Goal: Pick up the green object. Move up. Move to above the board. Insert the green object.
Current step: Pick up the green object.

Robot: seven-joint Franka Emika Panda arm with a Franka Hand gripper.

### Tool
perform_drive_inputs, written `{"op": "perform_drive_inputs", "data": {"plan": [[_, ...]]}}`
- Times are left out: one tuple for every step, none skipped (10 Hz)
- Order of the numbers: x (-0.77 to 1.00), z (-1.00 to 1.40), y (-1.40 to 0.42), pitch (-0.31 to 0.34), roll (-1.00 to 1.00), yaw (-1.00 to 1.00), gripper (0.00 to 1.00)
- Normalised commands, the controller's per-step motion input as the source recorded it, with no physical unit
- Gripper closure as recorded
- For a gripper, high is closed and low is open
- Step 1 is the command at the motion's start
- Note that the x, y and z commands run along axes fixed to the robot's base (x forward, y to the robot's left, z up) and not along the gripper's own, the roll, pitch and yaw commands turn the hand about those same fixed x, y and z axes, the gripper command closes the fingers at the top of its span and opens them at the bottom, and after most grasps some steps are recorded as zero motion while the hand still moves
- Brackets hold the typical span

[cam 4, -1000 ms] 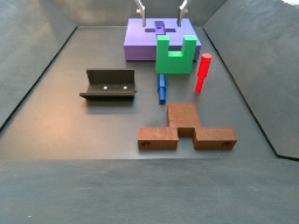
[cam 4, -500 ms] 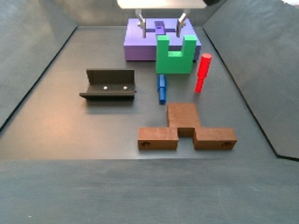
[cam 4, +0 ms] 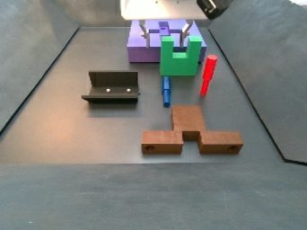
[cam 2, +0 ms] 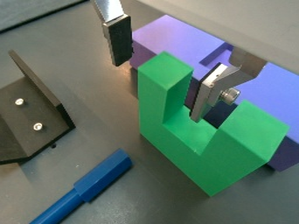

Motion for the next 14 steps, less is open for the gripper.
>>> {"op": "perform_drive_inputs", "data": {"plan": [[0.05,-0.25,0.00,0.000,0.18,0.00,0.00],[0.05,-0.20,-0.05,0.000,0.18,0.00,0.00],[0.09,-0.09,-0.13,0.000,0.14,0.00,0.00],[0.06,-0.03,-0.18,0.000,0.11,0.00,0.00],[0.00,-0.16,0.00,0.000,0.02,-0.02,0.00],[0.00,-0.14,0.10,0.000,0.01,0.00,0.00],[0.00,-0.14,0.16,0.000,0.00,0.00,0.00],[0.00,-0.09,0.01,0.000,0.00,0.00,0.00],[0.02,-0.01,-0.01,0.000,0.00,-0.01,0.00],[0.07,0.00,-0.04,0.000,0.01,-0.07,0.00],[0.03,-0.02,0.00,0.000,0.02,-0.15,0.00],[0.00,-0.02,0.00,0.000,0.03,-0.10,0.00],[0.00,-0.03,0.00,0.000,0.02,-0.14,0.00],[0.00,0.00,0.00,0.000,0.01,0.00,0.00]]}}
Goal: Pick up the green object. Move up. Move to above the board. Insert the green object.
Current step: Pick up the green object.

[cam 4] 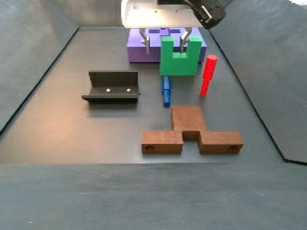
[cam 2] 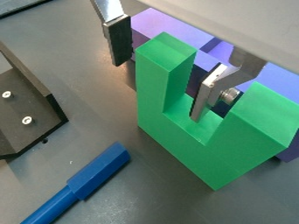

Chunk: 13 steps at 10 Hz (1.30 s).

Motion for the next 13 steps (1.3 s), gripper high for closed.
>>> {"op": "perform_drive_inputs", "data": {"plan": [[0.00,0.00,0.00,0.000,0.00,0.00,0.00],[0.00,0.00,0.00,0.000,0.00,0.00,1.00],[0.00,0.00,0.00,0.000,0.00,0.00,1.00],[0.00,0.00,0.00,0.000,0.00,0.00,1.00],[0.00,0.00,0.00,0.000,0.00,0.00,1.00],[0.00,0.00,0.00,0.000,0.00,0.00,1.00],[0.00,0.00,0.00,0.000,0.00,0.00,1.00],[0.00,0.00,0.00,0.000,0.00,0.00,1.00],[0.00,0.00,0.00,0.000,0.00,0.00,1.00],[0.00,0.00,0.00,0.000,0.00,0.00,1.00],[0.00,0.00,0.00,0.000,0.00,0.00,1.00],[0.00,0.00,0.00,0.000,0.00,0.00,1.00],[0.00,0.00,0.00,0.000,0.00,0.00,1.00]]}}
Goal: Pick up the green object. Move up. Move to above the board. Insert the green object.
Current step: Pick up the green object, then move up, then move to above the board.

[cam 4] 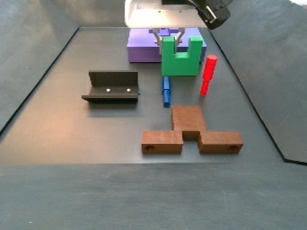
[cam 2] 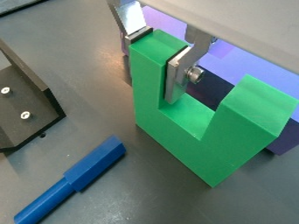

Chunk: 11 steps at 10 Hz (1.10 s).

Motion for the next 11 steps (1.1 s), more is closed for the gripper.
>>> {"op": "perform_drive_inputs", "data": {"plan": [[0.00,0.00,0.00,0.000,0.00,0.00,1.00],[0.00,0.00,0.00,0.000,0.00,0.00,1.00],[0.00,0.00,0.00,0.000,0.00,0.00,1.00],[0.00,0.00,0.00,0.000,0.00,0.00,1.00],[0.00,0.83,0.00,0.000,0.00,0.00,1.00],[-0.05,0.80,-0.03,0.024,0.00,-0.02,1.00],[-0.07,0.44,-0.03,0.036,-0.05,-0.01,1.00],[-0.05,0.25,-0.01,0.024,-0.07,-0.01,1.00],[0.00,1.40,0.00,0.000,0.00,0.00,1.00],[-0.01,1.40,0.00,0.010,0.01,0.00,1.00],[-0.04,1.40,0.00,0.026,-0.03,0.00,1.00]]}}
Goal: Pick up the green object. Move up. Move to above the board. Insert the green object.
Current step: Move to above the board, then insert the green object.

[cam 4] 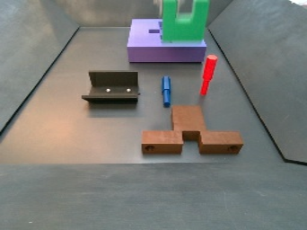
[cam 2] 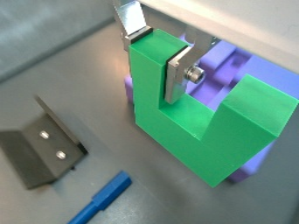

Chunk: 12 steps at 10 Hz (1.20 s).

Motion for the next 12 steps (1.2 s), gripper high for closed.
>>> {"op": "perform_drive_inputs", "data": {"plan": [[0.02,1.40,0.01,0.024,-0.05,0.00,1.00],[0.04,1.40,0.00,0.075,-0.04,-0.01,1.00],[0.01,0.79,0.01,0.089,-0.03,-0.01,1.00],[0.02,0.37,0.01,0.065,-0.04,-0.01,1.00],[0.05,0.42,-1.40,0.217,0.01,-0.10,1.00],[0.04,0.40,-1.40,0.228,0.04,-0.09,1.00],[0.06,0.41,-1.40,0.205,0.10,-0.04,1.00],[0.15,0.39,-1.40,0.180,0.05,-0.02,1.00],[0.12,0.20,-0.74,0.176,0.04,0.00,1.00],[0.11,0.09,-0.33,0.172,0.05,0.00,1.00],[0.00,0.00,-0.02,0.000,0.00,0.00,1.00],[-0.03,-0.56,-0.84,-0.086,0.07,-0.13,1.00]]}}
